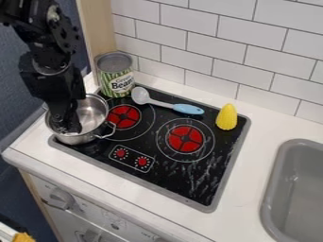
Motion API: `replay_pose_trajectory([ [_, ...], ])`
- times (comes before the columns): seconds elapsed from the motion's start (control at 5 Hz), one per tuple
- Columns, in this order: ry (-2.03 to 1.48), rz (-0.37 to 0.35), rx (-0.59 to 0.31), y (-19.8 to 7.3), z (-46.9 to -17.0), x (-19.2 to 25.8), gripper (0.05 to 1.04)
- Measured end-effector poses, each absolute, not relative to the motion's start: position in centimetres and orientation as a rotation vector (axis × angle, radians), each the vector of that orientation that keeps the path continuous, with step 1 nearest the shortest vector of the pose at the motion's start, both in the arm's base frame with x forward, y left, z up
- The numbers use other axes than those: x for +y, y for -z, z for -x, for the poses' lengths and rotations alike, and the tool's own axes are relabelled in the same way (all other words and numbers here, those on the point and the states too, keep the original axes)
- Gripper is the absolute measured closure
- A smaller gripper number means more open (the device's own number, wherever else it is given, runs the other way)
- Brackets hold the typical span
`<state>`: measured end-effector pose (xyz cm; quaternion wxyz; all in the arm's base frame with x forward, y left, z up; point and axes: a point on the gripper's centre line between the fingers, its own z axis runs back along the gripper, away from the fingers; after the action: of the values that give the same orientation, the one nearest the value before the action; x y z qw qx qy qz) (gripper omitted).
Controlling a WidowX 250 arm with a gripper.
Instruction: Move the blue spoon on the right side stove
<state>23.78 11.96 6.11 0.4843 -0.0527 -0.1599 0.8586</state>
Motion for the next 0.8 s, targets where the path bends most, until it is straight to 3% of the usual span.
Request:
replay_pose_trajectory([
  [0.2, -2.089, 0.112, -0.353, -5.5, -23.5, 11.7, 0.083],
  [0.6, -1.782, 0.127, -0.134, -4.8, -25.9, 9.1, 0.083],
  [0.8, -1.533, 0.234, -0.009, -4.6, -27.8, 7.7, 0.083],
])
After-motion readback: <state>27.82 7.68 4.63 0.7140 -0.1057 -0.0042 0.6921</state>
